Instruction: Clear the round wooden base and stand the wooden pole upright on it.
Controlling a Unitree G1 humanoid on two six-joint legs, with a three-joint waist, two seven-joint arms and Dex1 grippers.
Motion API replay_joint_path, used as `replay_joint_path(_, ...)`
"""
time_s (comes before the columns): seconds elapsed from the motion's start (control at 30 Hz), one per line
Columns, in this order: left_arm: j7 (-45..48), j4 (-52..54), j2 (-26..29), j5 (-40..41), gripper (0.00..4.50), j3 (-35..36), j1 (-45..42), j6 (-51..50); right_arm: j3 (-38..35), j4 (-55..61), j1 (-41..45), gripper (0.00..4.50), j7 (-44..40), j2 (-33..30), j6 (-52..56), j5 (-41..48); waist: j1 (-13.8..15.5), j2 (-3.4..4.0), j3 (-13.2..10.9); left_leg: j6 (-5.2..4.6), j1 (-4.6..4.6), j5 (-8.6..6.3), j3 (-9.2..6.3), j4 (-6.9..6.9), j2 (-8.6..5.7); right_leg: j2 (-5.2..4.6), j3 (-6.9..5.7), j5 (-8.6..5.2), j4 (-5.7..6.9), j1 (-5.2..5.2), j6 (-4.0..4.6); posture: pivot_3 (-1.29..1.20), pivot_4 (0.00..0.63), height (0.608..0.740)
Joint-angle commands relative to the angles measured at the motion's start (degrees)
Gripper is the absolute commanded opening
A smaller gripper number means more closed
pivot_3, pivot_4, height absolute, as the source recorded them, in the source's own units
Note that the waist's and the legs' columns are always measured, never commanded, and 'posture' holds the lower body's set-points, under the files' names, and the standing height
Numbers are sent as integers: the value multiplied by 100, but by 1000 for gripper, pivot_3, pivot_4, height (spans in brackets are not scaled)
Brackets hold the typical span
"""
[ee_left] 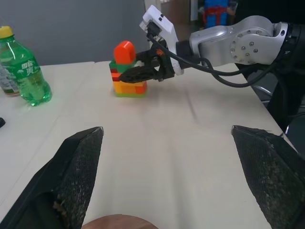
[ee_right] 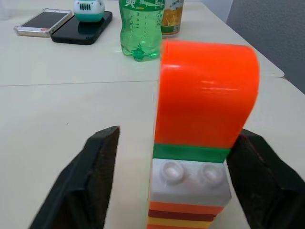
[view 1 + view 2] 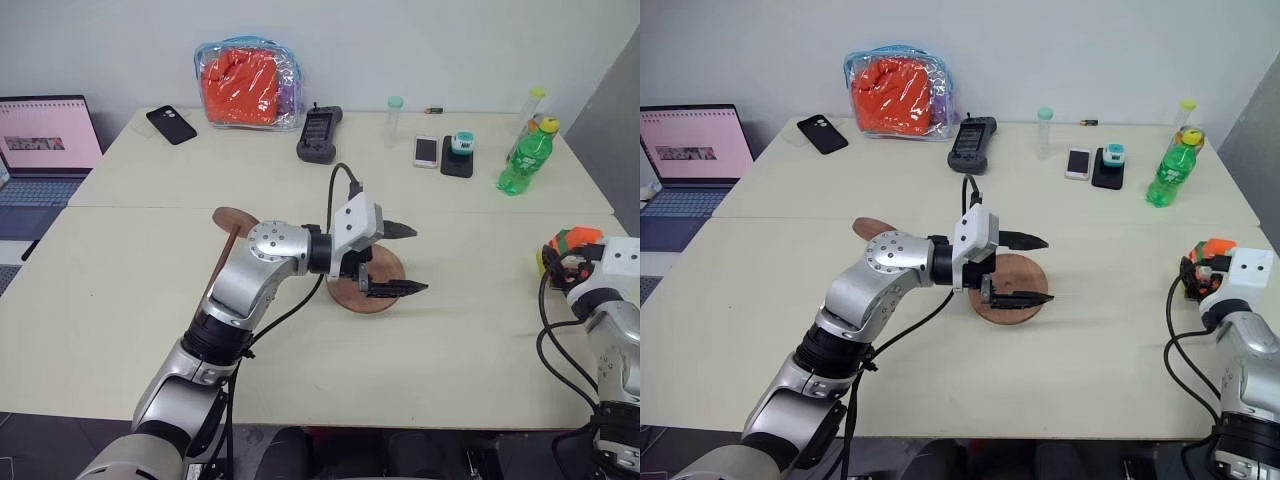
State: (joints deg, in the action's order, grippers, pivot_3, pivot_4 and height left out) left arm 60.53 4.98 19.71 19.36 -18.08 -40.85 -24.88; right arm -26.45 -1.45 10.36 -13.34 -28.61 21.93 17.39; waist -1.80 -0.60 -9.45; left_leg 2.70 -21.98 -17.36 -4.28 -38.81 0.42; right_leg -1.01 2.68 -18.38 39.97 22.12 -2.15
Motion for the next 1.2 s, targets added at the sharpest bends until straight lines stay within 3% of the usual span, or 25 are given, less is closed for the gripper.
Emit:
replay_joint_path(0.03,2,154,42,67,4500,137,-71,-16,-257,650,-29,4429,22,-136,1,154,0,0,0,0,0,0,-1,0,0,0,0,0,0,0,0,0,150,740)
replay_joint_path(0.2,-464,305,178,-19,4500,538,-105,-78,-613,1420,12,4429,-59,-638,191,247,6,5,-2,0,-1,0,-2,0,0,0,-1,0,-1,0,0,0,150,740)
replay_joint_path(0.33,-1130,606,406,-59,4500,1100,-183,-448,-729,2001,153,4429,-754,-1310,593,855,-5,8,-5,-1,-2,-1,-4,-1,1,0,0,0,-2,0,0,0,150,740)
replay_joint_path(0.47,-1307,1043,1168,116,4500,1602,-67,-1395,-440,2618,64,4429,-1765,-1861,740,1435,-24,8,-5,-2,2,-1,-7,2,11,15,-4,0,-2,-2,0,0,150,740)
replay_joint_path(0.57,-1273,1348,1623,494,4500,1928,43,-2164,-272,2857,99,4429,-2091,-1933,704,1643,-6,6,-6,-2,1,-2,-15,1,14,15,-11,0,-5,-6,0,0,150,740)
replay_joint_path(0.7,-1578,1122,2729,-23,4500,2394,243,-2447,733,3286,264,4429,-3156,-2044,759,2172,-16,3,-11,-2,2,-2,-18,0,13,11,-13,0,-5,-5,0,0,150,740)
replay_joint_path(0.93,-1342,547,3501,63,4500,2128,516,-3307,1796,3267,484,4429,-3968,-2149,961,2305,60,-14,-21,-2,-7,-2,-32,-6,4,2,-30,-1,-11,-8,0,0,150,740)
replay_joint_path(1.2,-1365,-475,3561,-194,4500,1336,-194,-4000,2624,3191,836,4429,-4091,-1697,865,2051,32,-24,-27,-2,-8,-2,-34,-6,6,6,-33,-1,-9,-5,0,0,150,740)
